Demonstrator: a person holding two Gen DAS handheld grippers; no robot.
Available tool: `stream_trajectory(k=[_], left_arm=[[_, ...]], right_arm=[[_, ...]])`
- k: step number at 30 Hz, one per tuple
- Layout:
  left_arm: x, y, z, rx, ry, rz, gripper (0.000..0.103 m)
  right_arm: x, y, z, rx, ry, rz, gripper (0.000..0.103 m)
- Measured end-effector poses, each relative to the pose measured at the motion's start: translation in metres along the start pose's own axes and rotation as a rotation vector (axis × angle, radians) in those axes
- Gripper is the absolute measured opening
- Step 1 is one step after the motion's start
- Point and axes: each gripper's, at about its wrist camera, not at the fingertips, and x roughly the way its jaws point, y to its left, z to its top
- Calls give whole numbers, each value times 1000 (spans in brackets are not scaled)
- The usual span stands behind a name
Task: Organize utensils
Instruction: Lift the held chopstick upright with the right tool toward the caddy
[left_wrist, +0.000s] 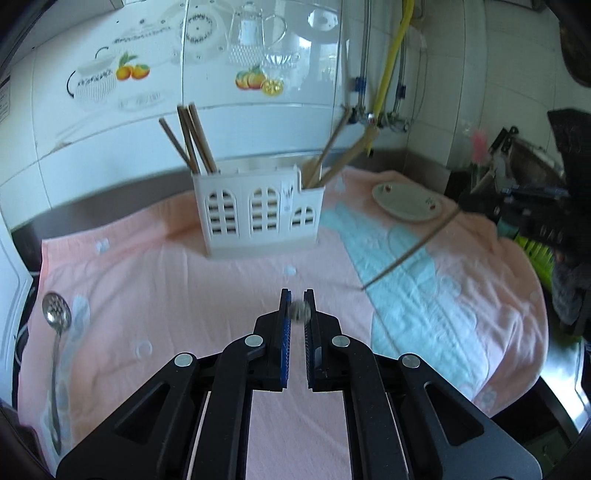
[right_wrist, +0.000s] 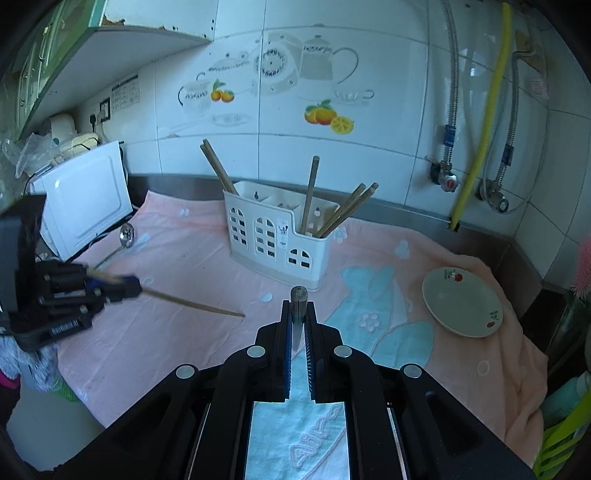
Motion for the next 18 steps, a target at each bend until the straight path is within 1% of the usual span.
stream_trajectory(k=[3,9,14,18], left_arm=[[-1,7,18,3,-6,-5,5],[0,14,46,2,-10,-20,5],[-7,14,74,29,-44,-18,5],[-17,14,99,50,-89,-9,5]], right_arm=[[0,-1,12,2,10,11,6],[-8,-7,51,2,-5,30,6],[-14,-12,87,-19,-24,9,6],[-16,-16,112,-20,-47,-6,6]])
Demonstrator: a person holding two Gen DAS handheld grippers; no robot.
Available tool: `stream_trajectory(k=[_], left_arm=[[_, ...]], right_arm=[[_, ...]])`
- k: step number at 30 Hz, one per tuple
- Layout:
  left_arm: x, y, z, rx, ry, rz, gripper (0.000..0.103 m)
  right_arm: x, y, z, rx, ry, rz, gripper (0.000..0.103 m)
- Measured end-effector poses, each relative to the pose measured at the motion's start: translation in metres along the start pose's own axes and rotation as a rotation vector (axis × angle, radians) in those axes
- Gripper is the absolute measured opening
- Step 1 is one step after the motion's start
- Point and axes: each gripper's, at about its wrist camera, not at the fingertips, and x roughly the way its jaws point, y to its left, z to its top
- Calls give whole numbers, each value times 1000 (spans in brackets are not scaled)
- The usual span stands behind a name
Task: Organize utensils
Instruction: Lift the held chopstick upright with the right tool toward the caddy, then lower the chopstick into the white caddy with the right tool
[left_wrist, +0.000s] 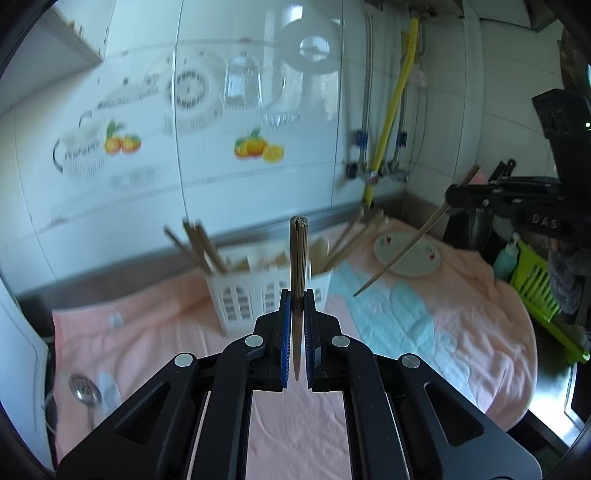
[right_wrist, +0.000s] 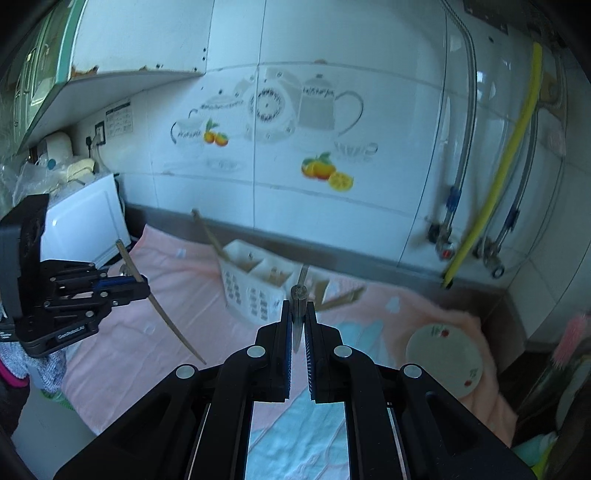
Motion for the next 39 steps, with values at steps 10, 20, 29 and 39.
stream_trajectory(k=[10,20,29,39], left_arm=[[-5,7,77,48,-102,53,5],[21,24,118,34,-174,140,5],[66,59,104,-76,-136,159,5],[91,70,89,-124,-106,140,5]], right_arm=[[17,-10,42,-7,-11,-35,6],[37,-24,62,37,-26,-26,6],[46,-22,73,30,-51,-26,6],[49,-23,83,45,-90,-10,6]])
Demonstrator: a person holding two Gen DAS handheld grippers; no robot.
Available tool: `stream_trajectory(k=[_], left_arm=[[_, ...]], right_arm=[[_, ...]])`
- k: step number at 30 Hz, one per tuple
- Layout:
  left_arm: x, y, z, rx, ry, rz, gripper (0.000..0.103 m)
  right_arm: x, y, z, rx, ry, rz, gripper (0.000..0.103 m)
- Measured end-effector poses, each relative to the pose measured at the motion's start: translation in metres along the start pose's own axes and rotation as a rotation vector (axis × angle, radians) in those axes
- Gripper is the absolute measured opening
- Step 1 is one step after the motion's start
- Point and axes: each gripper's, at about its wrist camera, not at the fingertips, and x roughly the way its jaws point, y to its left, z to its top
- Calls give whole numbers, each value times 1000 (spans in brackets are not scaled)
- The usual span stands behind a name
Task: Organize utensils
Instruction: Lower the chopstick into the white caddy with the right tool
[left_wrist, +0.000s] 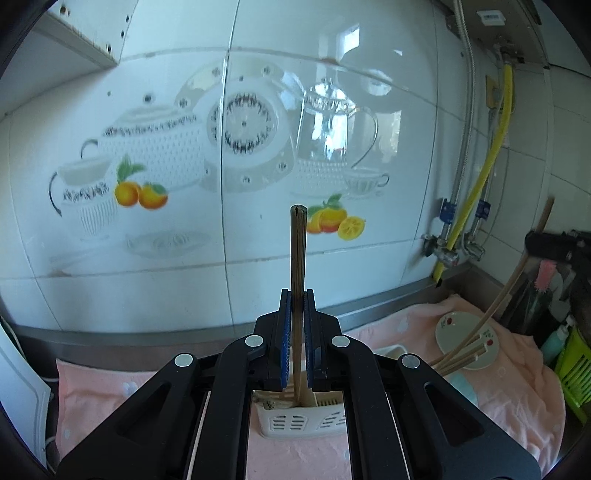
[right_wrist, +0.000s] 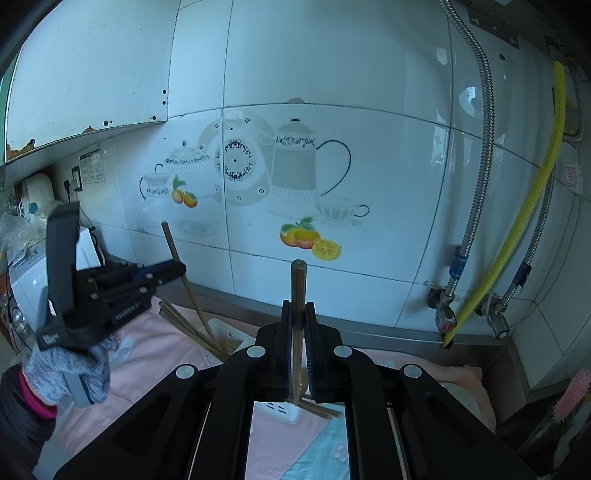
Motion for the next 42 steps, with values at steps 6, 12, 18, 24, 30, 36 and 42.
stream_trajectory(k=[6,12,18,24,30,36,42], left_arm=[[14,3,-13,-6,42,0,5],[21,1,-20,0,66,-6,5],[22,2,-22,6,78,-11,5],[23,4,-25,6,90,-9,6],[24,4,-26,7,97,-11,6],[23,5,-28,10,103,-10,6],[21,5,-28,11,106,-8,6]], right_arm=[[4,1,3,9,-20,6,6],[23,3,-6,25,1,11,6],[42,1,-19,49,32,19,6],[54,-1,-32,67,63,27,7],[60,1,-39,69,85,30,7],[64,1,-45,73,102,30,7],[64,-1,-47,79,112,27,7]])
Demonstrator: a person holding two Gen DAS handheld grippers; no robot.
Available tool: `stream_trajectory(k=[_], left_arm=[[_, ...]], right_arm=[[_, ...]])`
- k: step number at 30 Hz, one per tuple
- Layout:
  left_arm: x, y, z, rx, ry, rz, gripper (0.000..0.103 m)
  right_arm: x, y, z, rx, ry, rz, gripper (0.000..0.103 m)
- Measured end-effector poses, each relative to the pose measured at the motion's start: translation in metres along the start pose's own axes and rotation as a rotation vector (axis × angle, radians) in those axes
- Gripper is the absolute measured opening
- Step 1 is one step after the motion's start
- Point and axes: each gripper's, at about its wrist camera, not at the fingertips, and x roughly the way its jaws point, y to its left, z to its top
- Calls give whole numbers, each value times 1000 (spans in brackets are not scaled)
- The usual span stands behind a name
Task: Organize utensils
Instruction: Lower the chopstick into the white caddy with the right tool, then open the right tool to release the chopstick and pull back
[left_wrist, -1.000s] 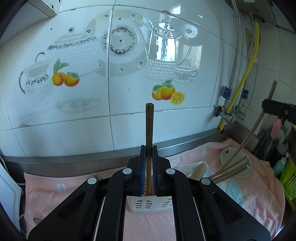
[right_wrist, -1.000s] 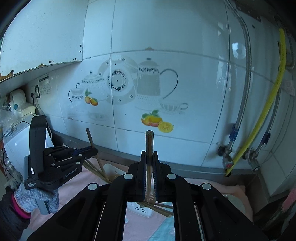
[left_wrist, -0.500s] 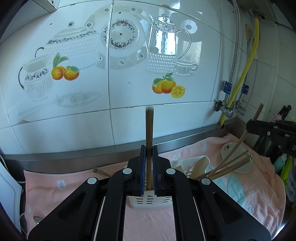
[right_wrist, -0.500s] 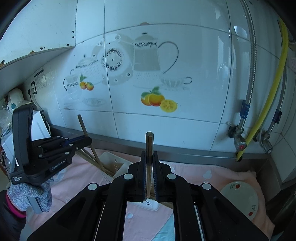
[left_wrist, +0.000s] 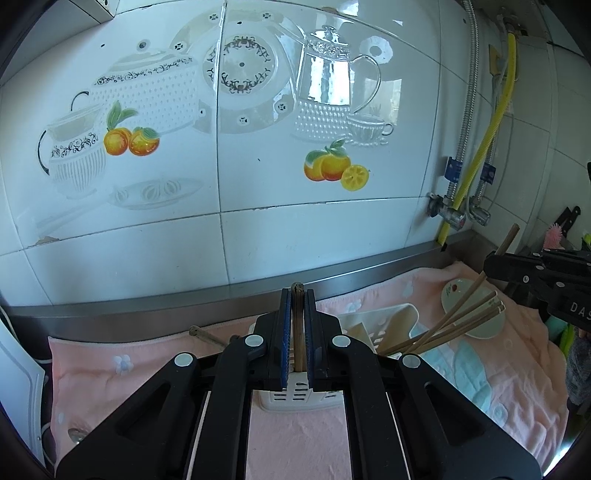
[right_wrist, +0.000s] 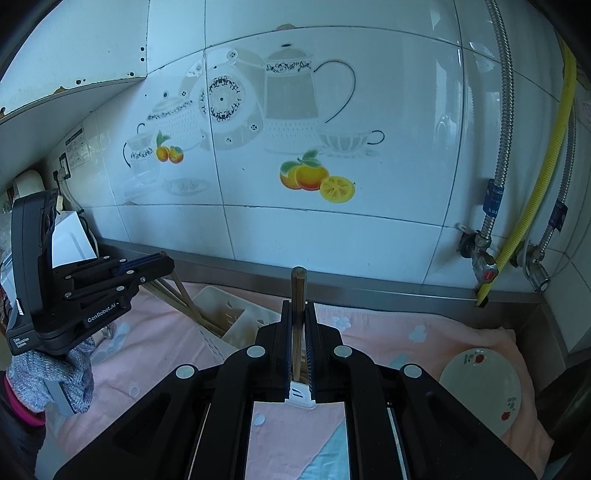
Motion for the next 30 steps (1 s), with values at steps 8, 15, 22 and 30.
stream_trajectory(k=[8,15,22,30], left_arm=[[-2,1,0,-6,3,2,7],[-7,-1,-2,3,0,6,16],[-20,-4,-4,6,-18,10,34],[-44,-10,-10,20,-41,12,47]], right_arm=[[-1,-2,-1,5,0,0,7],[-7,-3,-2,10,-9,-6,15],[-20,-5,-4,14,-27,-18,32],[-38,-6,-10,29,-43,-36,54]])
